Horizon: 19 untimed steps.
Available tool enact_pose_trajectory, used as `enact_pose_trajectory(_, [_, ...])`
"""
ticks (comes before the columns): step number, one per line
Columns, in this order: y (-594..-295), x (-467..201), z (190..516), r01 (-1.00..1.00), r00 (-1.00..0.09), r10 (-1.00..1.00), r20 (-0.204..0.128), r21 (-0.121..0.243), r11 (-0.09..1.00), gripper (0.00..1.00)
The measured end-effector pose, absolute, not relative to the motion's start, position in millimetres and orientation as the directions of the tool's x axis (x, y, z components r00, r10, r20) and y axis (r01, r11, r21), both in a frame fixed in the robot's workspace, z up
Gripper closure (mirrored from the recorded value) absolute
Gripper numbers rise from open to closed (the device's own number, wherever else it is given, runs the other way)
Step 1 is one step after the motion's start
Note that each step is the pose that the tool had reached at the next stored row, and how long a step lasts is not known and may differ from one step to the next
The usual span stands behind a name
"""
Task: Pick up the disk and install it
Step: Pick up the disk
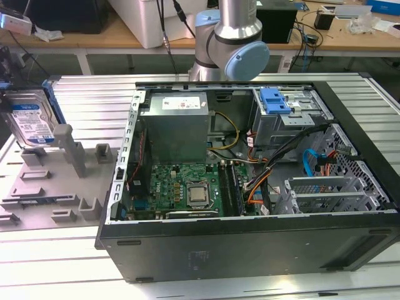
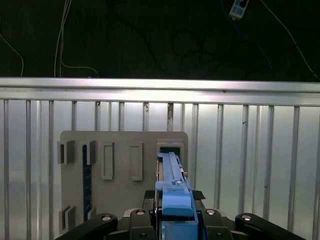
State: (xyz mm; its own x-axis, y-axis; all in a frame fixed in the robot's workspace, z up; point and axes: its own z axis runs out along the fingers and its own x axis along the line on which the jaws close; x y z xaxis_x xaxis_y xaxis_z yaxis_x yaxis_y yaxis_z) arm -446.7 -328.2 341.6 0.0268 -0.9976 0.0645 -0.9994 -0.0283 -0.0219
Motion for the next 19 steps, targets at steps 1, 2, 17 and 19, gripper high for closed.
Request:
enact_pose_trajectory(1, [-328,-447,344,-0.999,0.027,-0.997,0.067,-0.022,-0.028,0.63])
enact_pose_trajectory(2, [-328,-447,346,-0.999,0.027,-0.997,0.068,-0.022,-0.028,0.63])
enact_pose_trajectory(17, [-328,-447,372,-0.999,0.027,-0.996,0.087,-0.021,-0.029,0.63])
enact_pose_trajectory(19, [-328,-447,375,-0.999,0.027,-0.996,0.089,-0.021,-0.029,0.63])
